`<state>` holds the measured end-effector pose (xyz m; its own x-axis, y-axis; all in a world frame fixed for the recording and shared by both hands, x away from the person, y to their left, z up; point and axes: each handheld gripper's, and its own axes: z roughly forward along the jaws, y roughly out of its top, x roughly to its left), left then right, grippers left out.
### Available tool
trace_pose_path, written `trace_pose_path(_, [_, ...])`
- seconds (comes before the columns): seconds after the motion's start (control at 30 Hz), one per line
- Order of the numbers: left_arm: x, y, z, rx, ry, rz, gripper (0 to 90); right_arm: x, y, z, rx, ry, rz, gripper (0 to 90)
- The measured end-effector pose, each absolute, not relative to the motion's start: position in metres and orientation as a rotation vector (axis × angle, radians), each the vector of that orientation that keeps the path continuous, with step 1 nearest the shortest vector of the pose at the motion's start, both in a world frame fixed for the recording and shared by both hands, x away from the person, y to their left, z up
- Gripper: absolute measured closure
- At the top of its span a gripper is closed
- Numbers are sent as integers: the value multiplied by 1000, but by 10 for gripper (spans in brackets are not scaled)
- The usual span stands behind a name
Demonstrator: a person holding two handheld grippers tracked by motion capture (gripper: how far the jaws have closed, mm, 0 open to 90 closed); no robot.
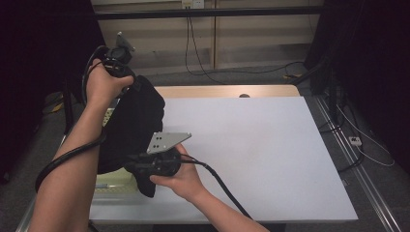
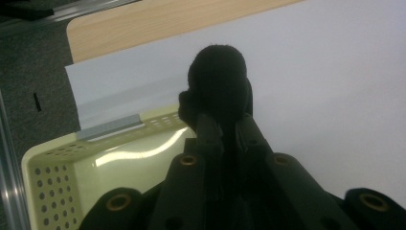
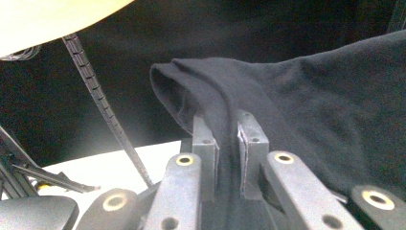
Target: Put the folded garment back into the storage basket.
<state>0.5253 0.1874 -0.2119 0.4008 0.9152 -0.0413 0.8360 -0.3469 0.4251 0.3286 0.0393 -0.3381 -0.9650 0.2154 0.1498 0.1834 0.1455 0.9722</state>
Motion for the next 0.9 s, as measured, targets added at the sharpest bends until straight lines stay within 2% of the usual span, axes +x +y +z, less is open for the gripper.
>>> trace_pose_path(0.9, [529, 203, -206, 2264, 1536, 288, 835, 334, 58, -332, 396, 2348, 1991, 811])
